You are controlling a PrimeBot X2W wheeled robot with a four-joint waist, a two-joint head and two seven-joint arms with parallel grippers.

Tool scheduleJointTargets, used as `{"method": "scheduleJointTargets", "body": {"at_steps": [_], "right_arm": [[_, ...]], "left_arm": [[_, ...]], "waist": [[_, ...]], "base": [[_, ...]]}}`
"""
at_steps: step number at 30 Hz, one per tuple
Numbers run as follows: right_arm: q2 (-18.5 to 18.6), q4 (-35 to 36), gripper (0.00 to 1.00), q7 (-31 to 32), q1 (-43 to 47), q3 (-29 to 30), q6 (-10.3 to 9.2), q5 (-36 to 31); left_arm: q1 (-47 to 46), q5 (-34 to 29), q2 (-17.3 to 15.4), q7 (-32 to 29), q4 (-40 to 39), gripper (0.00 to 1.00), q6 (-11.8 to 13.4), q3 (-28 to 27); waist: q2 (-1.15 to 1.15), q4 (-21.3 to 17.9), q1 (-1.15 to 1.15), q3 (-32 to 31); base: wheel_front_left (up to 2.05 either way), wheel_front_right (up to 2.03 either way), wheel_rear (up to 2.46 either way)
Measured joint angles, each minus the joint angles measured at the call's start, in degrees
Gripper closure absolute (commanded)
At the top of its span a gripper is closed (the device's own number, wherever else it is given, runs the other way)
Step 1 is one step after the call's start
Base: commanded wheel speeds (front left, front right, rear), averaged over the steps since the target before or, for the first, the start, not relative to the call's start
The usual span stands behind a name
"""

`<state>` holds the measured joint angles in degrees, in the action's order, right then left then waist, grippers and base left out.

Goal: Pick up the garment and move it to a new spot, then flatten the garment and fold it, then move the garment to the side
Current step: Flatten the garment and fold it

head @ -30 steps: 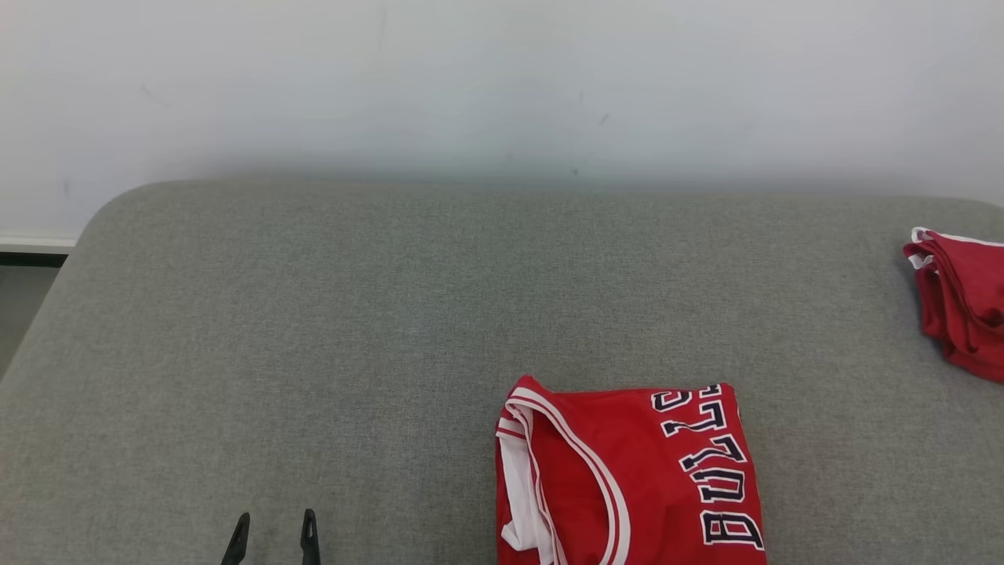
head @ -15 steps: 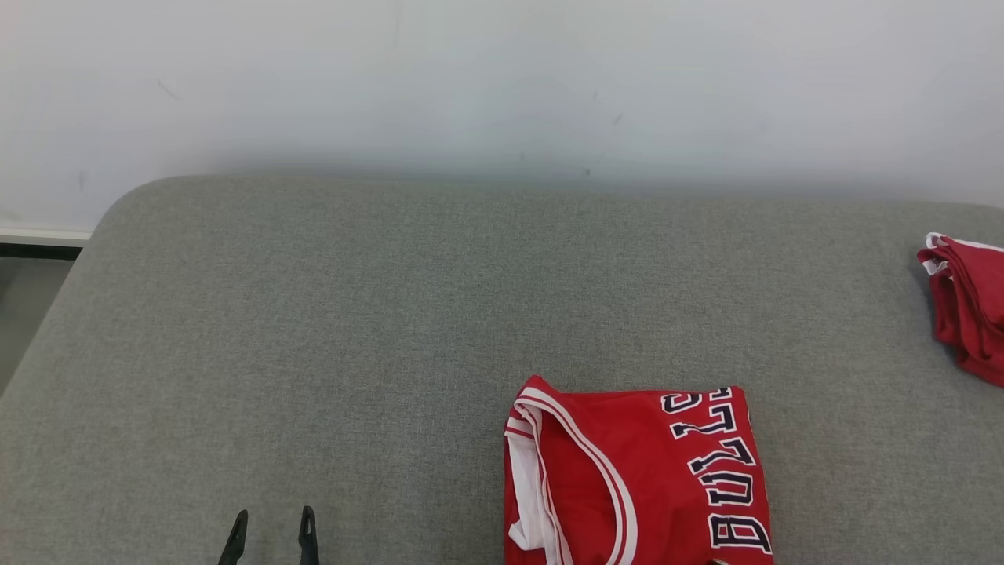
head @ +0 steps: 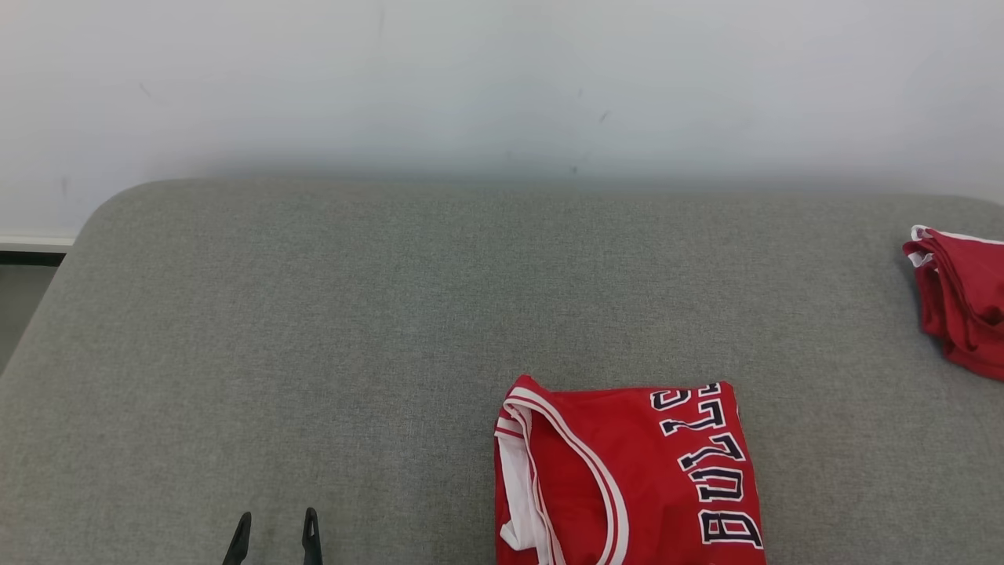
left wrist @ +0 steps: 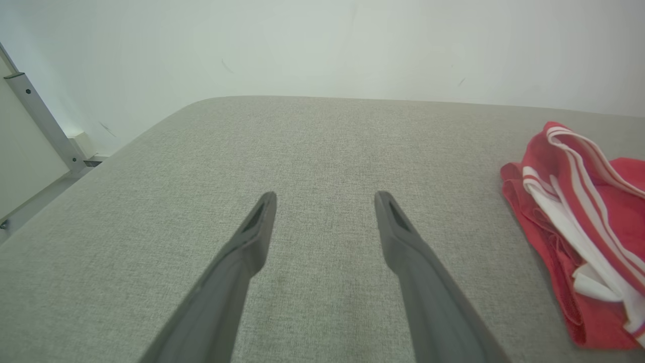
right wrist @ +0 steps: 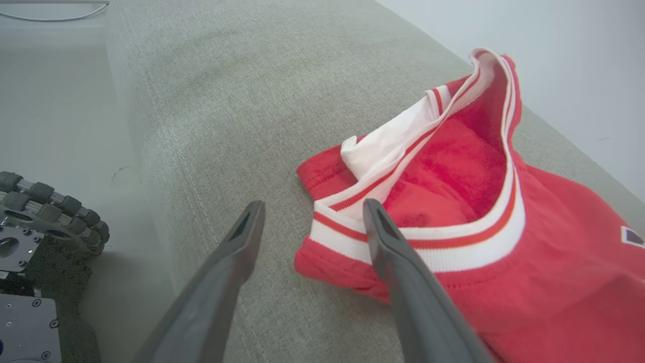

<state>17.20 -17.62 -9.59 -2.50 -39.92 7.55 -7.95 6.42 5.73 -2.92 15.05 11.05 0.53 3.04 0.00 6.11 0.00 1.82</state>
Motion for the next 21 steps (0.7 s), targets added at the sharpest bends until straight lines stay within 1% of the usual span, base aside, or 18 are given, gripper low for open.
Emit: {"method": "scheduleJointTargets", "body": {"at_steps": [3,8,9,10,11,15,21], "right_arm": [[0.1,-0.68,0.0,0.66,-1.55,-1.64,0.0,-0.65],[0.02,-3.28,0.0,2.7,-4.43,-2.41,0.0,-2.32],[0.04,-3.87,0.07,3.08,-4.63,-2.65,0.0,-2.66],[0.03,-4.14,0.56,3.09,-4.71,-2.71,0.0,-2.66],[0.01,-4.57,1.0,3.46,-4.89,-2.92,0.0,-2.66],[-0.01,-5.57,1.0,4.0,-5.8,-2.76,0.0,-2.2],[-0.63,-5.26,1.0,2.25,-6.2,-3.23,0.0,-0.96]], "left_arm": [[-0.27,0.1,0.0,0.0,-0.02,0.0,-0.01,0.23],[-0.49,0.31,0.0,0.0,-0.01,0.0,0.03,0.44],[-0.48,0.34,0.0,0.0,-0.02,0.0,0.04,0.48],[-0.47,0.34,0.0,0.0,-0.02,0.0,0.07,0.49],[-0.47,0.34,0.0,0.0,-0.02,0.0,0.14,0.44],[-0.46,0.36,0.0,0.0,0.01,0.0,0.04,0.08],[-0.38,0.45,-0.01,0.0,0.01,0.0,0.04,-0.1]], "waist": [[0.0,0.07,0.0,0.24],[0.0,0.71,0.0,0.43],[0.0,0.87,0.0,0.44],[0.0,1.02,0.0,0.41],[0.0,1.18,0.0,0.4],[0.0,1.57,0.0,0.39],[0.0,1.43,-0.01,0.29]], "base": [[0.0,0.0,0.0],[0.0,0.0,0.0],[0.0,0.0,0.0],[0.0,0.0,0.0],[0.0,0.0,0.0],[0.0,0.0,0.0],[0.0,0.0,0.0]]}}
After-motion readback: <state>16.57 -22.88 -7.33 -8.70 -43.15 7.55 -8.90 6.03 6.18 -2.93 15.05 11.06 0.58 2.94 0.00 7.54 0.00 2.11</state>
